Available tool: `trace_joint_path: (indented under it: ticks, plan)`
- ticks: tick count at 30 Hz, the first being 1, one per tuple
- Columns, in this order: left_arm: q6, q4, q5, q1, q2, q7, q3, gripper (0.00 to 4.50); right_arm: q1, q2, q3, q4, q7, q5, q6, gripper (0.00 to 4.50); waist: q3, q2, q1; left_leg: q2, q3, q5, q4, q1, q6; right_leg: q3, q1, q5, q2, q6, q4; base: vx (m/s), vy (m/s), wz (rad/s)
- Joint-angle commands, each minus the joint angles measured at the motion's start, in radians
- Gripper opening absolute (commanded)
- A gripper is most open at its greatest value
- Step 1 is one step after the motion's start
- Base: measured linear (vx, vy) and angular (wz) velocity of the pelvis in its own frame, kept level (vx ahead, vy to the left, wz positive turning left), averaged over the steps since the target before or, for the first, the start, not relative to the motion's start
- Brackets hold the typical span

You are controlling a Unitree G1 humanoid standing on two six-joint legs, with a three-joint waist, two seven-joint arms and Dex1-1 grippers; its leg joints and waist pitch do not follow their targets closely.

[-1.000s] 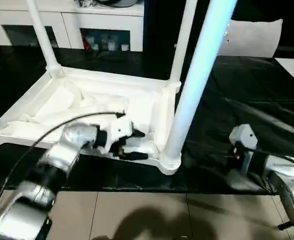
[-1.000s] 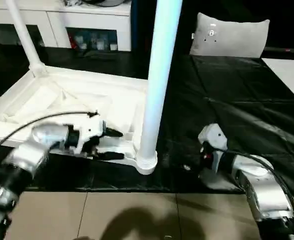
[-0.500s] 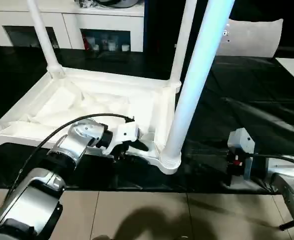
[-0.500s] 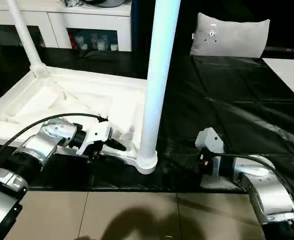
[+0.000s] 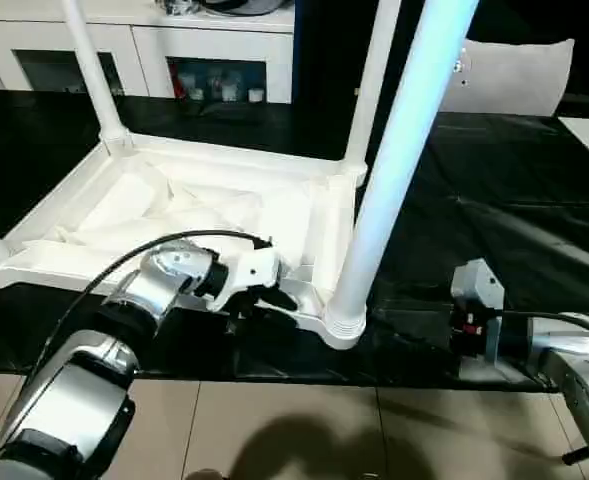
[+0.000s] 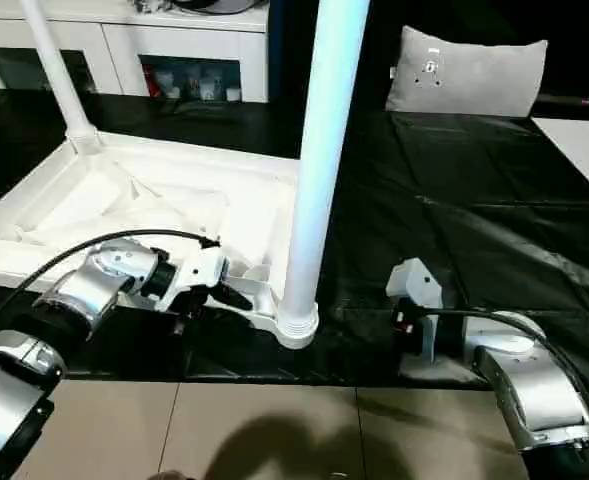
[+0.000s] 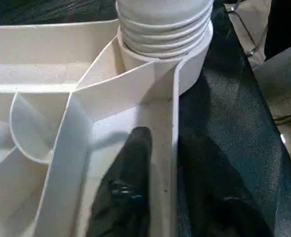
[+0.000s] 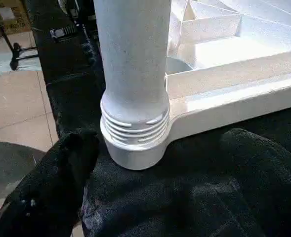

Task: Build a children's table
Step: Rotate leg to tighten

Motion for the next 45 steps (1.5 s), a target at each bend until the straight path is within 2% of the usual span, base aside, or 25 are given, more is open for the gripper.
trace_joint_path:
  ticks: [1, 9, 12, 13, 15, 16, 20, 21, 22, 24, 26, 27, 31, 32, 36, 37, 39, 40, 42, 44, 45]
  plan:
    - [-0.010, 0.009, 0.018, -0.017, -0.004, -0.002, 0.002, 0.84, -0.003, -0.003, 0.002, -0.024, 0.006, 0.007, 0.007, 4.50, -0.060, -0.001, 0.004, -0.015, 0.024, -0.264, -0.073, 0.007, 0.034, 0.005, 0.051, -0.124, -0.010, -0.265, -0.067, 0.000, 0.000, 0.00]
    - [0.018, 0.040, 0.039, -0.017, -0.012, -0.001, 0.001, 0.17, -0.011, 0.010, 0.005, -0.032, 0.003, 0.022, 0.020, 4.50, -0.057, 0.000, 0.005, -0.014, 0.024, -0.291, -0.075, 0.008, 0.031, 0.005, 0.049, -0.157, -0.010, -0.263, -0.071, 0.000, 0.000, 0.00]
    - [0.026, 0.045, 0.050, -0.018, -0.010, 0.015, -0.003, 0.05, -0.022, 0.014, 0.010, -0.023, -0.005, 0.011, 0.014, 4.50, -0.056, 0.001, 0.004, -0.014, 0.022, -0.305, -0.078, 0.009, 0.024, 0.005, 0.048, -0.193, -0.011, -0.251, -0.074, 0.000, 0.000, 0.00]
    - [0.047, 0.040, 0.056, -0.009, -0.011, 0.021, -0.003, 0.02, -0.046, 0.028, 0.024, -0.013, -0.021, -0.002, 0.024, 4.50, -0.055, 0.005, 0.004, -0.014, 0.022, -0.313, -0.080, 0.010, 0.019, 0.005, 0.046, -0.202, -0.011, -0.249, -0.075, 0.000, 0.000, 0.00]
    - [0.065, 0.018, 0.054, 0.007, -0.014, 0.012, -0.004, 0.02, -0.066, 0.040, 0.034, -0.010, -0.009, 0.016, 0.049, 4.50, -0.055, 0.001, 0.000, -0.015, 0.021, -0.314, -0.081, 0.008, 0.015, 0.005, 0.047, -0.209, -0.011, -0.245, -0.074, 0.000, 0.000, 0.00]
    - [0.069, 0.008, 0.051, 0.013, -0.015, 0.007, -0.004, 0.00, -0.071, 0.043, 0.037, -0.009, 0.001, 0.026, 0.056, 4.22, -0.055, 0.003, -0.001, -0.014, 0.020, -0.316, -0.081, 0.008, 0.015, 0.005, 0.047, -0.213, -0.011, -0.246, -0.074, 0.000, 0.000, 0.00]
    - [0.100, -0.083, 0.017, 0.056, -0.033, -0.014, 0.005, 0.00, -0.105, 0.051, 0.062, 0.030, 0.070, 0.051, 0.080, 3.96, -0.059, 0.005, 0.000, -0.011, 0.021, -0.291, -0.078, 0.008, 0.026, 0.005, 0.048, -0.139, -0.011, -0.274, -0.068, 0.000, 0.000, 0.00]
    - [0.099, -0.106, 0.017, 0.066, -0.034, -0.020, 0.000, 0.00, -0.116, 0.053, 0.066, 0.042, 0.087, 0.056, 0.086, 3.80, -0.060, -0.008, -0.001, -0.013, 0.025, -0.274, -0.076, 0.006, 0.035, 0.004, 0.049, -0.117, -0.009, -0.277, -0.068, 0.000, 0.000, 0.00]
    - [0.097, -0.147, 0.017, 0.082, -0.035, -0.032, -0.009, 0.00, -0.139, 0.056, 0.075, 0.065, 0.112, 0.063, 0.097, 3.72, -0.062, -0.004, 0.001, -0.012, 0.023, -0.252, -0.074, 0.004, 0.045, 0.004, 0.052, -0.095, -0.012, -0.287, -0.062, 0.000, 0.000, 0.00]
    - [0.100, -0.171, 0.018, 0.090, -0.035, -0.035, -0.014, 0.00, -0.156, 0.062, 0.084, 0.086, 0.123, 0.060, 0.097, 3.68, -0.061, 0.000, 0.002, -0.012, 0.025, -0.228, -0.073, 0.005, 0.051, 0.004, 0.050, -0.079, -0.012, -0.286, -0.062, 0.000, 0.000, 0.00]
    - [0.108, -0.198, 0.017, 0.098, -0.034, -0.038, -0.018, 0.00, -0.184, 0.075, 0.093, 0.122, 0.126, 0.044, 0.086, 3.39, -0.062, -0.001, 0.005, -0.012, 0.027, -0.216, -0.071, 0.007, 0.055, 0.004, 0.050, -0.072, -0.011, -0.287, -0.061, 0.000, 0.000, 0.00]
    - [0.113, -0.210, 0.016, 0.100, -0.034, -0.039, -0.018, 0.00, -0.198, 0.081, 0.097, 0.135, 0.136, 0.048, 0.097, 3.39, -0.063, -0.003, 0.004, -0.012, 0.027, -0.211, -0.072, 0.006, 0.054, 0.003, 0.050, -0.068, -0.012, -0.290, -0.059, 0.000, 0.000, 0.00]
    - [0.146, -0.244, 0.017, 0.109, -0.030, -0.037, -0.011, 0.00, -0.233, 0.087, 0.118, 0.168, 0.173, 0.058, 0.114, 3.07, -0.063, -0.002, 0.009, -0.011, 0.027, -0.205, -0.072, 0.006, 0.052, 0.003, 0.052, -0.074, -0.012, -0.288, -0.057, 0.000, 0.000, 0.00]
    - [0.153, -0.252, 0.020, 0.113, -0.025, -0.037, -0.009, 0.00, -0.240, 0.089, 0.120, 0.179, 0.182, 0.055, 0.112, 2.84, -0.061, -0.001, 0.009, -0.012, 0.028, -0.210, -0.072, 0.006, 0.050, 0.003, 0.050, -0.086, -0.012, -0.284, -0.059, 0.000, 0.000, 0.00]
    - [0.167, -0.264, 0.026, 0.118, -0.015, -0.036, -0.008, 0.00, -0.249, 0.091, 0.120, 0.196, 0.192, 0.052, 0.114, 2.62, -0.062, -0.002, 0.008, -0.013, 0.027, -0.209, -0.073, 0.005, 0.046, 0.002, 0.051, -0.091, -0.011, -0.278, -0.060, 0.000, 0.000, 0.00]
    - [0.182, -0.272, 0.025, 0.119, -0.010, -0.035, -0.007, 0.00, -0.252, 0.092, 0.124, 0.203, 0.199, 0.052, 0.115, 2.50, -0.062, 0.005, 0.008, -0.013, 0.026, -0.212, -0.073, 0.006, 0.042, 0.002, 0.051, -0.093, -0.011, -0.277, -0.059, 0.000, 0.000, 0.00]
    - [0.189, -0.275, 0.026, 0.120, -0.007, -0.034, -0.006, 0.00, -0.251, 0.093, 0.126, 0.204, 0.200, 0.051, 0.115, 2.33, -0.062, 0.001, 0.006, -0.013, 0.027, -0.216, -0.073, 0.006, 0.042, 0.002, 0.050, -0.094, -0.010, -0.278, -0.061, 0.000, 0.000, 0.00]
    - [0.212, -0.287, 0.025, 0.124, -0.004, -0.030, -0.003, 0.00, -0.252, 0.102, 0.126, 0.211, 0.183, 0.041, 0.112, 2.27, -0.061, 0.006, 0.006, -0.013, 0.026, -0.217, -0.074, 0.006, 0.039, 0.002, 0.050, -0.096, -0.010, -0.278, -0.060, 0.000, 0.000, 0.00]
    - [0.245, -0.304, 0.022, 0.131, -0.003, -0.019, 0.003, 0.00, -0.257, 0.115, 0.121, 0.226, 0.147, 0.025, 0.108, 2.17, -0.061, 0.008, 0.004, -0.013, 0.026, -0.231, -0.075, 0.007, 0.031, 0.002, 0.048, -0.109, -0.011, -0.277, -0.061, 0.000, 0.000, 0.00]
    - [0.320, -0.335, 0.016, 0.146, -0.015, 0.034, 0.022, 0.00, -0.279, 0.160, 0.096, 0.273, 0.023, -0.010, 0.091, 2.13, -0.059, 0.007, -0.001, -0.014, 0.026, -0.241, -0.077, 0.005, 0.022, 0.002, 0.048, -0.126, -0.011, -0.273, -0.063, 0.000, 0.000, 0.00]
    - [0.320, -0.335, 0.016, 0.146, -0.015, 0.034, 0.022, 0.00, -0.279, 0.160, 0.096, 0.273, 0.023, -0.010, 0.091, 2.10, -0.056, 0.009, -0.011, -0.017, 0.023, -0.262, -0.081, 0.002, 0.009, 0.001, 0.047, -0.166, -0.010, -0.265, -0.066, 0.000, 0.000, 0.00]
